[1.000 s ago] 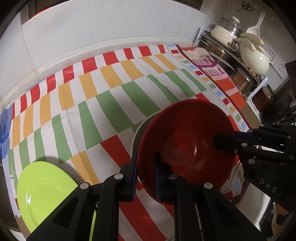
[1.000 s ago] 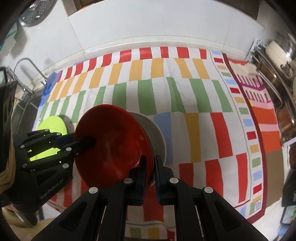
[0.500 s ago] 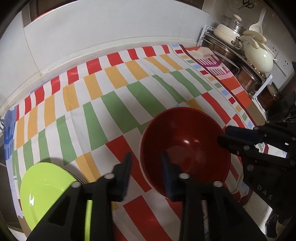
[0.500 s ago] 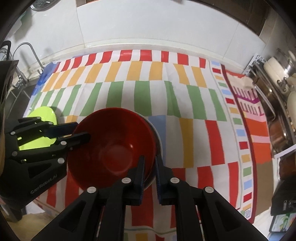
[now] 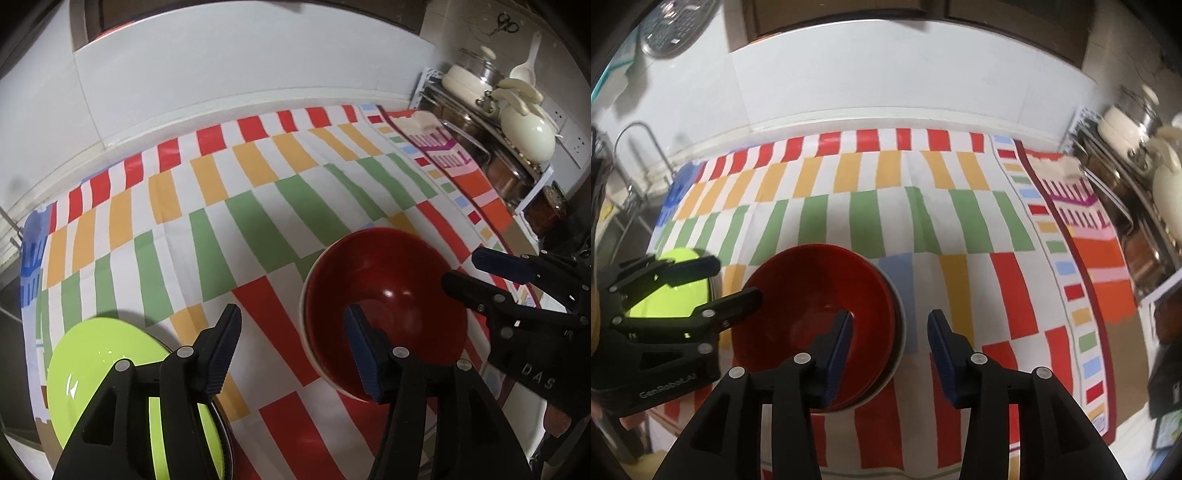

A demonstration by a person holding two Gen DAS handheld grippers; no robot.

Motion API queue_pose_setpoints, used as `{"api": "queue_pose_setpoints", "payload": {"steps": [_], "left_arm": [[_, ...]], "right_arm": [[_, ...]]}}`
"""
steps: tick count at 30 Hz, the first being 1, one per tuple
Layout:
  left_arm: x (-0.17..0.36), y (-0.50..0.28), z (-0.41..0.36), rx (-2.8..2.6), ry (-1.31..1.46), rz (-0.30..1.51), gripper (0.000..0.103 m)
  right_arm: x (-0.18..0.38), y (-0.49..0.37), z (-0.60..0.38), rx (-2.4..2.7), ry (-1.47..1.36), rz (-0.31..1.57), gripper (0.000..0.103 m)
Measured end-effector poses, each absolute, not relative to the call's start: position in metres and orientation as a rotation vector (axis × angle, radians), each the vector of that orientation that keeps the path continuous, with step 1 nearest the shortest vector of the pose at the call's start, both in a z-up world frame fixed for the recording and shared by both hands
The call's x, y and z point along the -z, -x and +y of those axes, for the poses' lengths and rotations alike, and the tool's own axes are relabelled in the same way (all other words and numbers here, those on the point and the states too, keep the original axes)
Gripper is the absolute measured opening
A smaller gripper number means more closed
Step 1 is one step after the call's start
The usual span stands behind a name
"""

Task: Organize plates and bowls
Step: 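Lower the red-and-black bowl into the white bowl and open both grippers, then close both grippers on the rim of the nested bowl stack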

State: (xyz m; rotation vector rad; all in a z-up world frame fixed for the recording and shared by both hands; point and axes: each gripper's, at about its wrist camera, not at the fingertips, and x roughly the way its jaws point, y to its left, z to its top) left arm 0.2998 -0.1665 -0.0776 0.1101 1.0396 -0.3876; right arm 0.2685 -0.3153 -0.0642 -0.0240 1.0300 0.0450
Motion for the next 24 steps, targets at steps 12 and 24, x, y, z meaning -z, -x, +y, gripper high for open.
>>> {"api": "queue_pose_setpoints", "payload": {"steps": [12,24], "left_arm": [[0.104,-0.303,-0.175,0.39,-0.04,1.138,0.057],[0.125,-0.315,-0.18,0.437,0.066,1.264,0.043]], "right_arm": [[0.103,-0.27,-0.339,-0.049,-0.212,1.114,0.043],[0.132,-0.275,-0.344,-0.11,-0.377,1.218,0.042]]}}
